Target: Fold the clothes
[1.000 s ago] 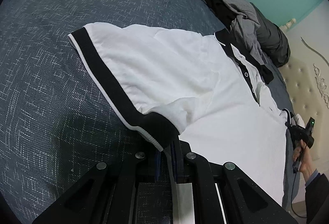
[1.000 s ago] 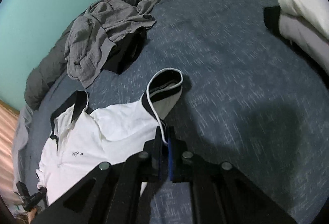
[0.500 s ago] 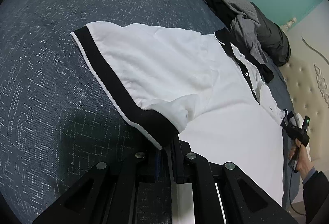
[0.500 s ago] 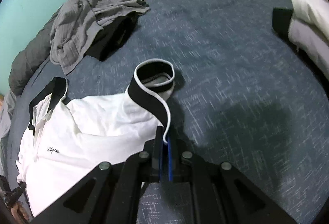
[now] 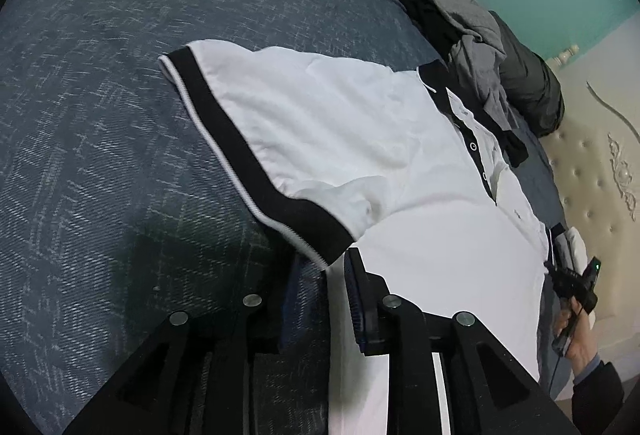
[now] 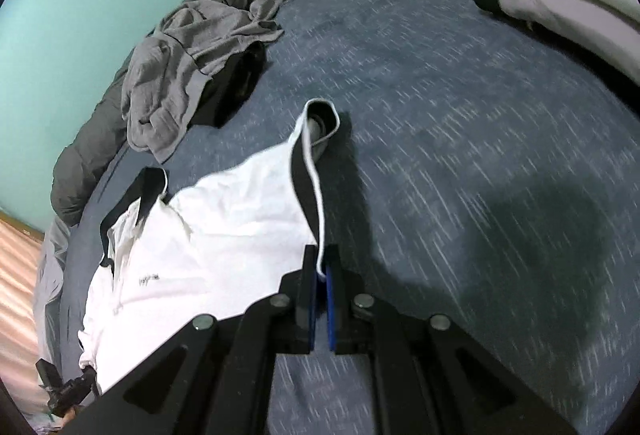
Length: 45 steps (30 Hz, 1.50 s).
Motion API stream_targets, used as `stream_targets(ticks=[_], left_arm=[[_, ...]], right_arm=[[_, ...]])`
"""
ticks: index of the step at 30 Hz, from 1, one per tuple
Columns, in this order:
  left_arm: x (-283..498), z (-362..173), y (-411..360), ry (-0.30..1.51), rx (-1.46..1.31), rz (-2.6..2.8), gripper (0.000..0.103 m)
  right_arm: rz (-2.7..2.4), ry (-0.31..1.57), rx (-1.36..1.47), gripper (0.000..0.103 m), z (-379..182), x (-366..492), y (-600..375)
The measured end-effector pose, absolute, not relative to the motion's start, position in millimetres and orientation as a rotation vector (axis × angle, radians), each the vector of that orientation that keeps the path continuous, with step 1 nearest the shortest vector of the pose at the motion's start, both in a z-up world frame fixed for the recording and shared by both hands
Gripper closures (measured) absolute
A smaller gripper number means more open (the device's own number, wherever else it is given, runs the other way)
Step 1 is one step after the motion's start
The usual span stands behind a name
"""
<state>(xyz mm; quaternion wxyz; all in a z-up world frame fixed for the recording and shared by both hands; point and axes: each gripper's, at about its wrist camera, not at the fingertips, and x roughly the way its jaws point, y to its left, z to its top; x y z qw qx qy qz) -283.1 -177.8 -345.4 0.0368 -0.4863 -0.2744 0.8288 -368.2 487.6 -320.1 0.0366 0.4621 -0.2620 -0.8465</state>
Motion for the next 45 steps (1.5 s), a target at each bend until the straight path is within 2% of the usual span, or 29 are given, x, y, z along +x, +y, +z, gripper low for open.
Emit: stream_targets(ticks=[4, 6, 8, 13, 15, 17, 23, 27, 32, 34, 35, 38, 43, 45], left_arm=[[-277, -344, -186, -0.896, -1.498, 2.537, 0.069], [-272, -342, -190, -0.913, -1.507, 2.539, 0.059], [-265, -340, -197, -0.926, -1.516, 2.542, 0.058], [-251, -331, -223, -0.98, -1.51, 2.582, 0.05], [-253, -328, -235, -0.983, -1.503, 2.618, 0.046], [-261, -325, -244, -1.0, -1.478, 2.653, 0.045], [-300, -326, -259, -0.997, -1.407, 2.704, 0.045], [-322, -332, -264, -0.964, -1.396, 2.704, 0.045], [-337, -339, -272, -0.998, -1.37, 2.703, 0.046], [-340, -340, -273, -0.985, -1.364, 2.7, 0.055], [-342, -341, -273, -0.974, -1.364, 2.699, 0.068], [-347, -342, -272, -0.939, -1.36, 2.694, 0.087], [-348, -339, -271, -0.878, -1.353, 2.698, 0.095], [-349, -338, -271, -0.876, -1.35, 2.693, 0.098]], right_arm=[[-2.552, -0.795, 1.471, 0.099, -327, -360, 488], [-2.528, -0.787, 1.498, 0.098, -330, -357, 485], [-2.52, -0.796, 1.488, 0.097, -330, -356, 486], [-2.535, -0.744, 1.491, 0.086, -321, -352, 490], [-2.556, -0.724, 1.471, 0.078, -315, -349, 494], [-2.583, -0.712, 1.44, 0.073, -309, -348, 500], [-2.595, -0.684, 1.371, 0.072, -296, -367, 500], [-2.597, -0.646, 1.348, 0.06, -294, -389, 492], [-2.613, -0.64, 1.366, 0.059, -300, -416, 489], [-2.634, -0.62, 1.367, 0.059, -301, -424, 491], [-2.649, -0.608, 1.369, 0.059, -302, -428, 491], [-2.681, -0.588, 1.393, 0.059, -306, -439, 496], [-2.685, -0.51, 1.409, 0.06, -312, -450, 493], [-2.684, -0.496, 1.407, 0.084, -314, -450, 491]])
